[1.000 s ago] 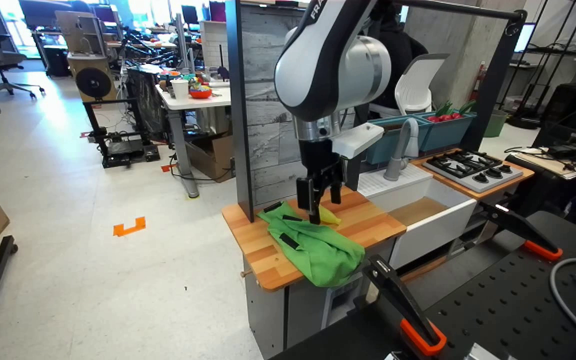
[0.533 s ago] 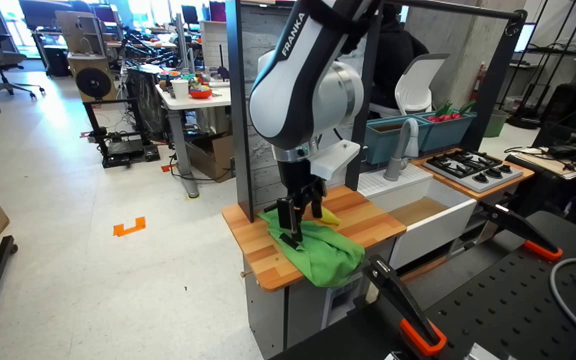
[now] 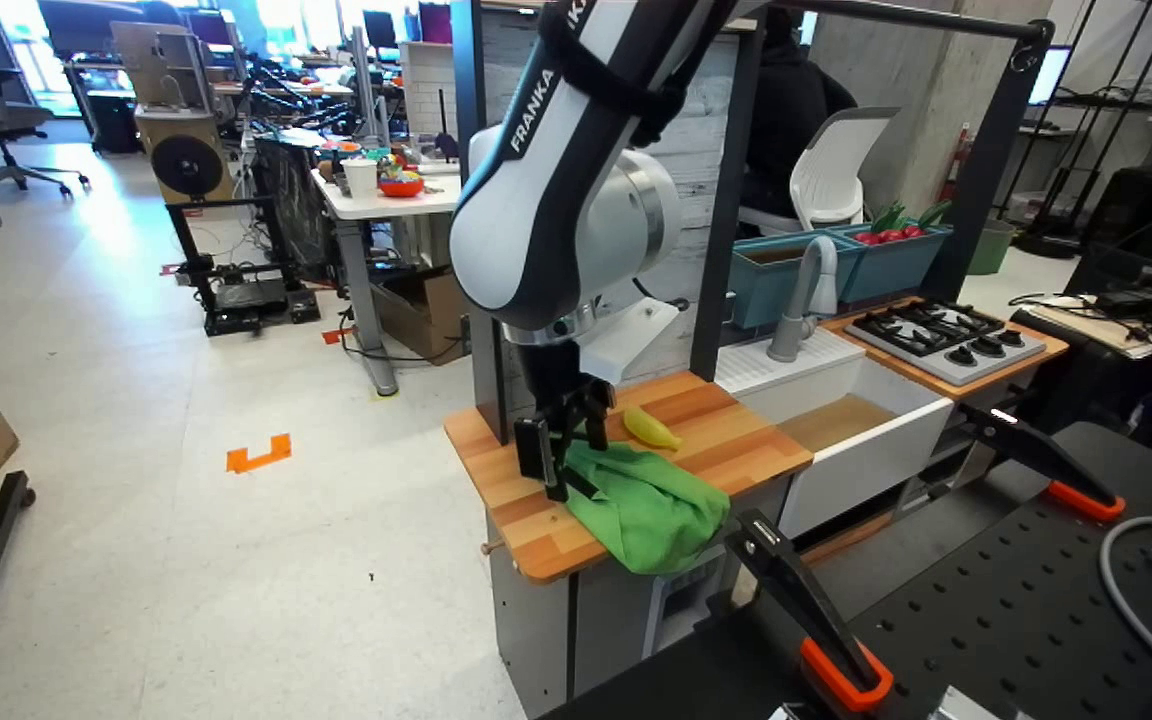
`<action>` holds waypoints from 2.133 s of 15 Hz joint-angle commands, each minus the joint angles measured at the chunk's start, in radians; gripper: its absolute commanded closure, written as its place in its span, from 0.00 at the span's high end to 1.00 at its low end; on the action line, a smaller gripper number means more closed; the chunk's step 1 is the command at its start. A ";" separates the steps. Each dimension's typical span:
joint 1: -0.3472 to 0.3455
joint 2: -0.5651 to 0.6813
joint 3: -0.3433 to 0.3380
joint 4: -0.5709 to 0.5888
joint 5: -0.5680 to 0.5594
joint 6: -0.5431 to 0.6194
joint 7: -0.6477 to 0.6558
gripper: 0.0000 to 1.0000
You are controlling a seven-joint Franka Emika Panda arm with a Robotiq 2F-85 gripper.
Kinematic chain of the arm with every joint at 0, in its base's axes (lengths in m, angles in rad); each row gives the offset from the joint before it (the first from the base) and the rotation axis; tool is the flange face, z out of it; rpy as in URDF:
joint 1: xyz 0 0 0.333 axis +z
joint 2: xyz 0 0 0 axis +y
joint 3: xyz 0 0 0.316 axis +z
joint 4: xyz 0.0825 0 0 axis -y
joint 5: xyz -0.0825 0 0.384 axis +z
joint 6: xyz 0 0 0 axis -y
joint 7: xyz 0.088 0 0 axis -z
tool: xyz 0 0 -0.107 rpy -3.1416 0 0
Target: Fold the green towel from left to right
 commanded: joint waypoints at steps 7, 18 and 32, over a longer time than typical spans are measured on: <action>0.011 0.102 0.007 0.153 -0.023 -0.076 -0.011 0.61; 0.008 0.116 0.006 0.188 -0.021 -0.122 -0.009 0.00; -0.067 -0.135 0.021 -0.009 0.005 -0.087 -0.018 0.01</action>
